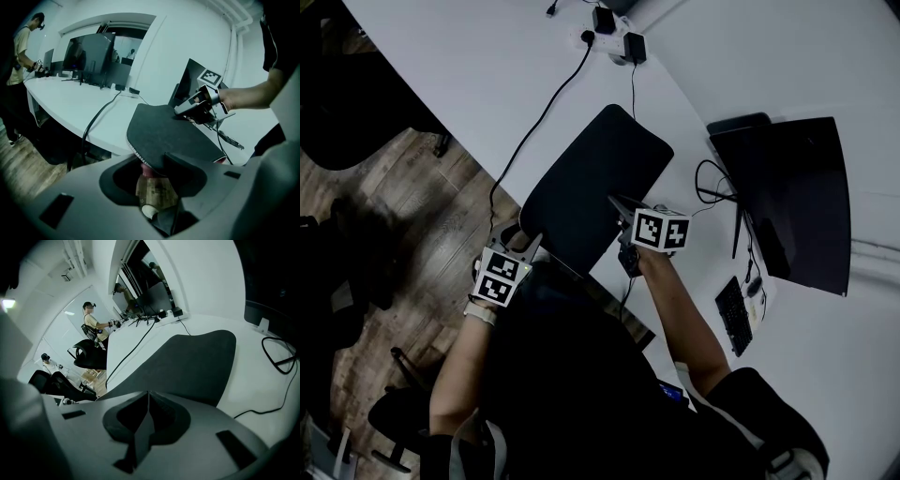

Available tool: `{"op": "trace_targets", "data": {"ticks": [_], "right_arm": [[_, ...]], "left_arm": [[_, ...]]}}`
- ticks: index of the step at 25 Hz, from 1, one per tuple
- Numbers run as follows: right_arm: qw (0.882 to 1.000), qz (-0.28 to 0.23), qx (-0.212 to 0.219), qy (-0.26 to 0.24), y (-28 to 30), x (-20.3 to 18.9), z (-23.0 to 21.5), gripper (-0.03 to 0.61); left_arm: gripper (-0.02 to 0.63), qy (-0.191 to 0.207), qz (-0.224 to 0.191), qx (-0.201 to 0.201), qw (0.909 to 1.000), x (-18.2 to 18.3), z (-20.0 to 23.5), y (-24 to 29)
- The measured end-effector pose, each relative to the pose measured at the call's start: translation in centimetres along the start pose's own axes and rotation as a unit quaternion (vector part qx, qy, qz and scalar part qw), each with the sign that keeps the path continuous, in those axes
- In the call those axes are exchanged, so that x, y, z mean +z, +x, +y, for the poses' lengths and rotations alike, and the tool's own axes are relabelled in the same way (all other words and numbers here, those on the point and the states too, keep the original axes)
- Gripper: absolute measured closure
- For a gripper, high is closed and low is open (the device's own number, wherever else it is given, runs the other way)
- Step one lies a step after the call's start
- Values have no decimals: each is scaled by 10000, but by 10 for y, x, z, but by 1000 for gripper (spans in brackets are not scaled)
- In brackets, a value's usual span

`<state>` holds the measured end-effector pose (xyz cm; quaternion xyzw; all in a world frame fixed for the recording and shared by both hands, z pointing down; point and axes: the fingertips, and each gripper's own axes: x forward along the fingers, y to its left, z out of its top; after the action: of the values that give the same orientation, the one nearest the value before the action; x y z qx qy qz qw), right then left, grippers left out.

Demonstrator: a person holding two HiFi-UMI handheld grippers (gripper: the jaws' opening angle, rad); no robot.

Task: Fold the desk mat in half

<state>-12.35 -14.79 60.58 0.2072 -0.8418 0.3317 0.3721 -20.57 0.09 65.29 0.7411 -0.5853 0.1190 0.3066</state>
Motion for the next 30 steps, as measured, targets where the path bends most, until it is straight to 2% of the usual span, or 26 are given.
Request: {"op": "trace_targets", "data": {"ticks": [4,12,16,22,26,30], "right_arm": [[10000,-84,-27,47,-6,-4,-2,557],[9997,-212,-4,122,-12,-10,2,557],[9994,-297,30,186,-18,-10,5,557],[9983,-523,124,232,-30,-5,3,557],[9968,-737,198,221,-43,5,3,557],[9944,-1004,203,260,-66,16,-2,557]], "left_arm": [[441,27,57,34,10000,-4,0,-3],[378,47,289,198,9994,-12,10,-14],[364,43,272,318,9991,-8,18,-23],[362,158,118,428,9989,17,28,-32],[364,278,6,330,9991,44,26,-31],[398,373,-207,197,9989,82,17,-28]]}}
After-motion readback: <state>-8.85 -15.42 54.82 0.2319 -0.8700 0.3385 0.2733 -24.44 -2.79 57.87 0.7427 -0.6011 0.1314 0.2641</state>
